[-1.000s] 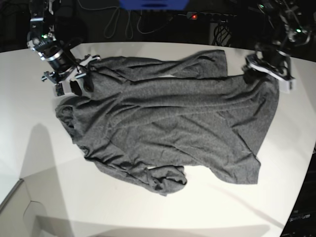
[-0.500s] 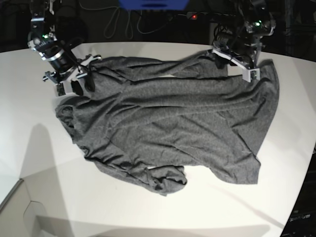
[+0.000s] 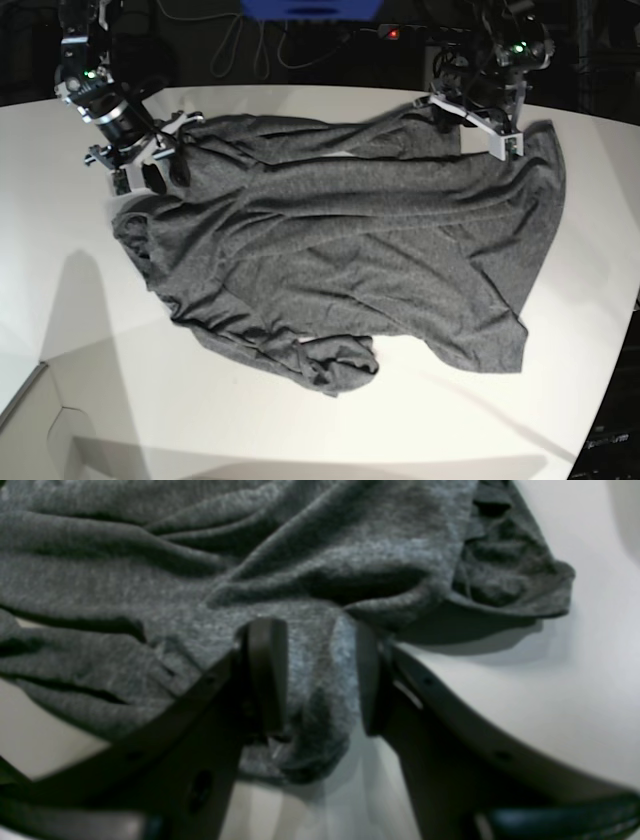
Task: Layout the t-shirt on the table in an organized manner, then fold the t-shirt properly
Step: 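Grasp the shirt edge with the left gripper and pull it outward, then grasp the shirt shoulder with the right gripper and drag it away from the left gripper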
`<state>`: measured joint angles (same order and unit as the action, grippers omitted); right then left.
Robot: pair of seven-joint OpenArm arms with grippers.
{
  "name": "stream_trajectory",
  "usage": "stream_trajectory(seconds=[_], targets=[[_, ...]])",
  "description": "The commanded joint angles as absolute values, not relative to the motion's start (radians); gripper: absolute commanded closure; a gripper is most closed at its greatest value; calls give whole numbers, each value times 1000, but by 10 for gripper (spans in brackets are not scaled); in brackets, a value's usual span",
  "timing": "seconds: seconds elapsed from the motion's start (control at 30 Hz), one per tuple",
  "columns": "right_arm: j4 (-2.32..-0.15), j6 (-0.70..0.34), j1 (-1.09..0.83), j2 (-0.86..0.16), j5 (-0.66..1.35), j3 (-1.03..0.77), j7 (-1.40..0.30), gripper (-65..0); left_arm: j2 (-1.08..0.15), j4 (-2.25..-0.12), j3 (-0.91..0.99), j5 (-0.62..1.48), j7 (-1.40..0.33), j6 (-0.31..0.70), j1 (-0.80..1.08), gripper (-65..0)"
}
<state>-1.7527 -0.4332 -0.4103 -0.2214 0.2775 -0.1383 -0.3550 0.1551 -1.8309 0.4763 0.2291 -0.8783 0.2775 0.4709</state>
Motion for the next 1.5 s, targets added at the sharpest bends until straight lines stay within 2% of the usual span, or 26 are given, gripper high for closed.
stream_trajectory(seconds=[0.0, 0.07, 0.1, 0.13, 0.2, 0.5, 0.73, 0.97, 1.17, 1.47], targets=[[-1770, -440, -398, -232, 292, -143, -331, -237, 157, -1825, 473, 225, -906, 278, 487, -241], [-1770, -440, -398, -232, 292, -143, -331, -237, 143, -1816, 472, 226, -908, 285, 489, -216], [-1770, -440, -397, -232, 292, -143, -331, -237, 142, -1810, 472, 231, -909, 286, 489, -180], [-1770, -440, -397, -232, 292, -143, -331, -237, 140, -1807, 472, 231, -909, 288, 490, -136], [-1770, -440, -395, -232, 292, -143, -331, -237, 140, -1810, 475, 232, -909, 289, 504, -2], [-1768, -440, -392, -229, 292, -140, -331, -237, 114, -2008, 473, 257, -935, 291, 527, 0], [-1765, -440, -380, -228, 292, -139, -331, -237, 62, -2026, 483, 455, -1110, 282, 489, 0], [-1764, -440, -378, -228, 292, -140, -331, -237, -2, -2026, 475, 727, -1132, 278, 509, 0], [-1764, -440, -374, -226, 292, -142, -331, -237, -18, -2025, 484, 753, -1121, 278, 579, 0], [-1764, -440, -374, -226, 292, -137, -331, -237, -33, -2026, 690, 780, -1130, 289, 622, 0]])
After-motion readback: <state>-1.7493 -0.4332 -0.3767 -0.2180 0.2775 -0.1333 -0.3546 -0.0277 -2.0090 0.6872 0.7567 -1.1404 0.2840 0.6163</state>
